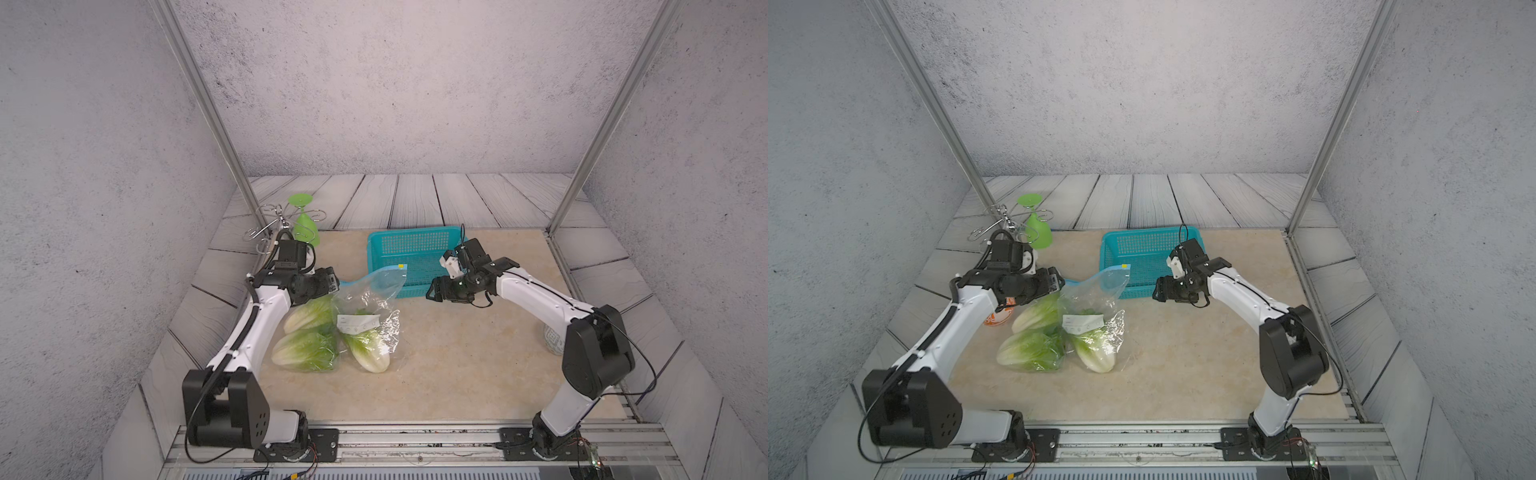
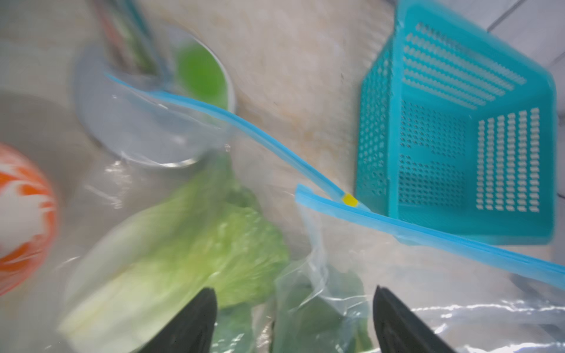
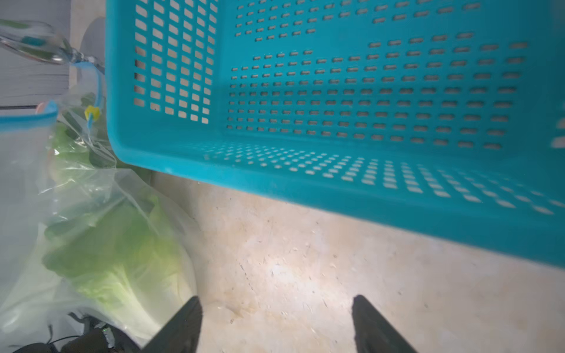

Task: Put the chinese cabbages into a zipper bag and zip it
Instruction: Adjust the zipper food storage bag at the center of the board, then reset both arms

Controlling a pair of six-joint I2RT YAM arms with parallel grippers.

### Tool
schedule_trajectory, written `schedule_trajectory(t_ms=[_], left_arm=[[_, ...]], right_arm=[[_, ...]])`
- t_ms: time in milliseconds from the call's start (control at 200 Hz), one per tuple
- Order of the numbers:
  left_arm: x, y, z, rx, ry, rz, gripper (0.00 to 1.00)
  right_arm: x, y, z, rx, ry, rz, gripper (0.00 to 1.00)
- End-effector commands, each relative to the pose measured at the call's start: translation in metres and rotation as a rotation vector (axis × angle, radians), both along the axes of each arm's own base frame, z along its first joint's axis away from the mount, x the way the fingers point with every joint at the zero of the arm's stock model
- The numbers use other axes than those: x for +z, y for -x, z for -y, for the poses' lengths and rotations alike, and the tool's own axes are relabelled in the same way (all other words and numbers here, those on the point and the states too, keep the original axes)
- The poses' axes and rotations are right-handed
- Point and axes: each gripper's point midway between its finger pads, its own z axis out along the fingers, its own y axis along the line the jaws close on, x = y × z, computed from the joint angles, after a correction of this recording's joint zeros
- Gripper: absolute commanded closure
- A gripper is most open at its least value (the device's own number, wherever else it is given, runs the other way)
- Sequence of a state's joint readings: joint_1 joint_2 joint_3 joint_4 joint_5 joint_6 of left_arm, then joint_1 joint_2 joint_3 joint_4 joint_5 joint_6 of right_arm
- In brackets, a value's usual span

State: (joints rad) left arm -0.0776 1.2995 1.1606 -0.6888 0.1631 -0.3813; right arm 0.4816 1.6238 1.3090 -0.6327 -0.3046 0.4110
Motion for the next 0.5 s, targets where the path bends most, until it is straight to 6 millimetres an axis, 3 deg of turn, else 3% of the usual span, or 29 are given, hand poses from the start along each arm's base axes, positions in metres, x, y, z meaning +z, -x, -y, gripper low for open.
schedule_trajectory(t_ms=[0, 35, 115, 220, 350, 495], left_arm=[[0.052, 0.021, -0.043, 0.090, -0.231, 0.215, 0.14], [0.063, 0.022, -0.046, 0.098, -0.247, 0.317, 0.13], [0.083, 0.015, -0.033, 0.006, -0.276, 0.549, 0.11], [0.087, 0.001, -0.027, 0.010, -0.273, 0.633, 0.11], [0.088, 0.001, -0.026, 0.040, -0.220, 0.676, 0.11], [0.076, 0.013, -0.035, 0.068, -0.263, 0.686, 0.11]], right_arm=[[0.048, 0.011, 0.052, -0.110, 0.111, 0.206, 0.13], [0.057, 0.008, 0.072, -0.184, 0.141, 0.294, 0.10], [0.071, -0.001, 0.112, -0.298, 0.226, 0.538, 0.00], [0.075, -0.008, 0.167, -0.481, 0.388, 0.779, 0.01], [0.069, -0.007, 0.214, -0.577, 0.600, 0.809, 0.01], [0.035, -0.003, 0.250, -0.706, 0.660, 0.753, 0.01]])
